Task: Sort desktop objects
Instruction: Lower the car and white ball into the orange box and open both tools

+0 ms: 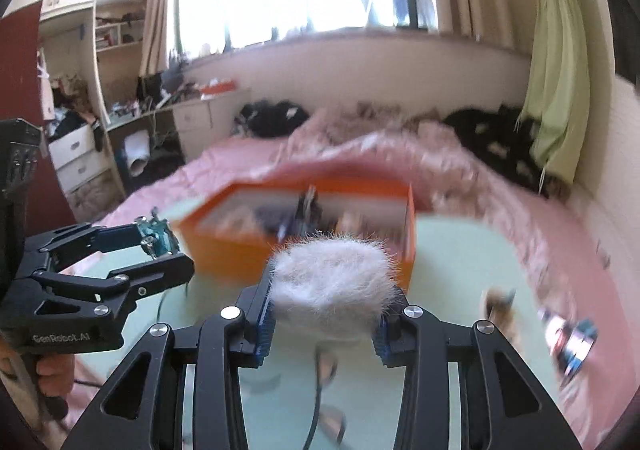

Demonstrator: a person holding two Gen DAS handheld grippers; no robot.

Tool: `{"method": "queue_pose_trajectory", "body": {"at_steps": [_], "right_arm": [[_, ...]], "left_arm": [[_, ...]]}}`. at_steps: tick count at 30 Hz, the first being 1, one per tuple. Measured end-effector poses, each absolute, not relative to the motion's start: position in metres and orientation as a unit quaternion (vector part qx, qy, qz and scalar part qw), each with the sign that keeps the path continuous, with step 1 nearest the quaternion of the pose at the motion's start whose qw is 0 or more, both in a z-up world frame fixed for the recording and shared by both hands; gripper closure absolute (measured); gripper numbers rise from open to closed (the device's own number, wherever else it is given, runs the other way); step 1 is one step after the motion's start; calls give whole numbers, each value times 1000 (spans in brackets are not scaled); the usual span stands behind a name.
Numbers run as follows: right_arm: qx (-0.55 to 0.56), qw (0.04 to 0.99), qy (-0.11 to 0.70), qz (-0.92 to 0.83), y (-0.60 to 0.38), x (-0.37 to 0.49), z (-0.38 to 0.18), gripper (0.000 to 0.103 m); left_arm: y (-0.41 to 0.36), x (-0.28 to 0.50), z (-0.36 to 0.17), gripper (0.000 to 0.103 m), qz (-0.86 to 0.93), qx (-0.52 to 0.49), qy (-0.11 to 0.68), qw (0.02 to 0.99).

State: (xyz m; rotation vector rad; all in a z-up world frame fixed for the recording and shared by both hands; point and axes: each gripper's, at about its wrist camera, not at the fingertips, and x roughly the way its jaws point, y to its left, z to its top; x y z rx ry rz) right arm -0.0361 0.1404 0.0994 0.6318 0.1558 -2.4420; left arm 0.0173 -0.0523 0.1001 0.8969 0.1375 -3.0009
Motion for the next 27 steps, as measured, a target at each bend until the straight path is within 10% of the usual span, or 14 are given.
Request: {"method": "queue_pose_trajectory", "body": {"at_steps": [9,27], "right_arm": [[302,250,96,-915,105,-115,52,42],[308,245,84,-916,109,-115,48,32]], "left_arm": [[-79,-75,51,23,-916,389,91,38],[-72,-15,96,21,-951,296,74,-45]]}}
